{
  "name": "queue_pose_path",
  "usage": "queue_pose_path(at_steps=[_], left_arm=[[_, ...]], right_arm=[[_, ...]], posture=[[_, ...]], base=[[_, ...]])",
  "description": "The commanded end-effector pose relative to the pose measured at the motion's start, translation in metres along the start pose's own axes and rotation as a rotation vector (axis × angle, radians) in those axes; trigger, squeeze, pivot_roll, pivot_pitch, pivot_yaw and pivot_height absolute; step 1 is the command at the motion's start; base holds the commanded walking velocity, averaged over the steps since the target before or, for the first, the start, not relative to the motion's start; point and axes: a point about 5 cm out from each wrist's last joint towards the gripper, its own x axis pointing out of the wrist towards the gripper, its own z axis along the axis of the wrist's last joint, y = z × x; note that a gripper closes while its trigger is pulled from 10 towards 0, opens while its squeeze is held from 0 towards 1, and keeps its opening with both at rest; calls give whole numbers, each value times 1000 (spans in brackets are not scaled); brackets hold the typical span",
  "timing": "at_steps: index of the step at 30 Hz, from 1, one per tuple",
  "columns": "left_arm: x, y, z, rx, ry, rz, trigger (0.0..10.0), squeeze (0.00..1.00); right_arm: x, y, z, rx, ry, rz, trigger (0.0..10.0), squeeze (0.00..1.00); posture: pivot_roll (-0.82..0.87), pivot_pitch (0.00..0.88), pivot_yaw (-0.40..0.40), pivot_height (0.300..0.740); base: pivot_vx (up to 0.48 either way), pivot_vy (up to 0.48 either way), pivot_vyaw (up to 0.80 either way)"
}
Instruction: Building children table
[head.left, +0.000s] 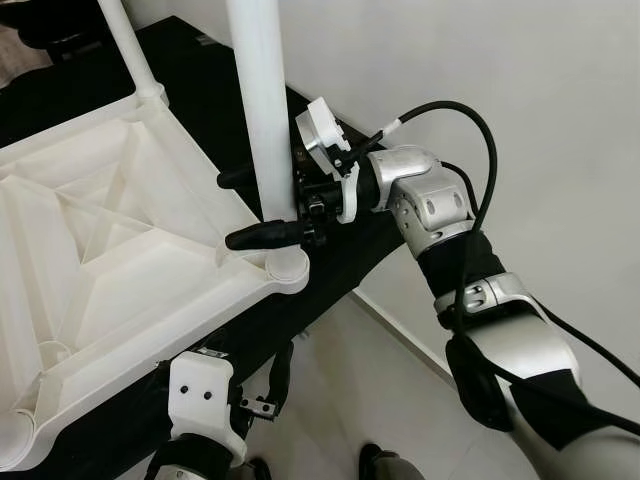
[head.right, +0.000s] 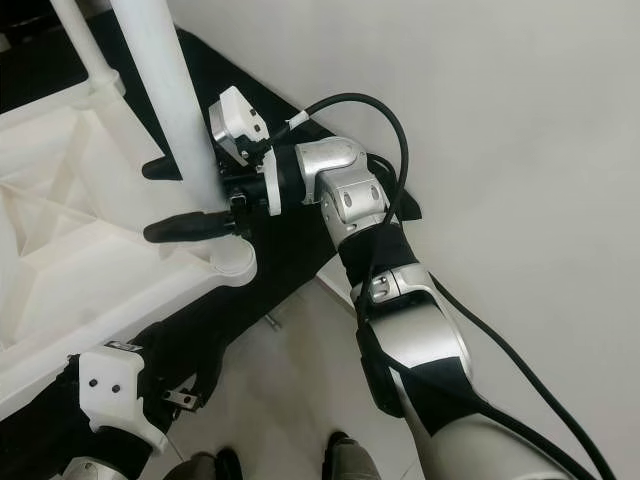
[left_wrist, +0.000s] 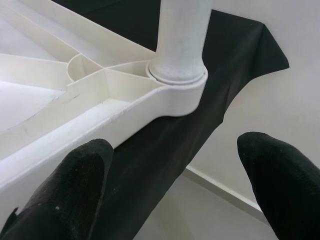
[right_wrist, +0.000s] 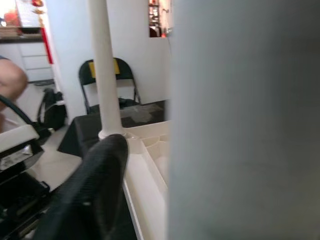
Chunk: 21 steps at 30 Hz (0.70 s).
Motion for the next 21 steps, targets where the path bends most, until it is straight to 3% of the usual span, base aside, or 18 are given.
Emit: queue_pose_path(at_steps=[1, 8, 9, 13, 14, 15, 16, 17, 18, 19, 20, 21], left_arm=[[-3, 0, -1, 8, 10, 6, 10000, 0], [-3, 0, -1, 8, 9, 6, 10000, 0], [-2, -1, -1, 7, 7, 6, 10000, 0], [-2, -1, -1, 6, 6, 7, 10000, 0], [-1, -1, -1, 3, 1, 4, 10000, 0], [-1, -1, -1, 3, 1, 4, 10000, 0], [0, 0, 0, 2, -3, 0, 10000, 0], [0, 0, 0, 2, -3, 0, 10000, 0], [0, 0, 1, 2, -4, -1, 10000, 0], [0, 0, 1, 2, -4, -1, 10000, 0], [1, 1, 1, 5, -5, -2, 10000, 0], [1, 1, 1, 5, -5, -2, 10000, 0]], right_arm=[[7, 3, -2, -2, -6, 70, 0, 0], [4, 1, -4, 0, -17, 49, 0, 0], [0, -1, -8, -6, -24, -46, 0, 0], [-6, -4, -13, -12, -33, -159, 0, 0], [-10, -2, -35, 42, -7, -451, 0, 0], [-10, -2, -35, 42, -7, -451, 0, 0], [-2, 15, -69, 156, 83, -917, 0, 0], [-2, 15, -69, 156, 83, -917, 0, 0], [2, 28, -79, 204, 117, -1068, 0, 0], [2, 28, -79, 204, 117, -1068, 0, 0], [23, 40, -84, 245, 122, -1077, 0, 0], [23, 40, -84, 245, 122, -1077, 0, 0]], posture=[[28, 247, 18, 740], [25, 246, 15, 740], [17, 246, 11, 740], [17, 246, 11, 740], [2, 256, -8, 740], [2, 256, -8, 740], [-10, 256, -7, 740], [-10, 256, -7, 740], [-7, 256, -5, 740], [-7, 256, -5, 740], [4, 256, 5, 740], [4, 256, 5, 740]], base=[[0, 0, 0], [0, 0, 0], [0, 0, 0], [0, 0, 0], [0, 0, 0], [0, 0, 0], [0, 0, 0], [0, 0, 0], [0, 0, 0], [0, 0, 0], [0, 0, 0], [0, 0, 0]])
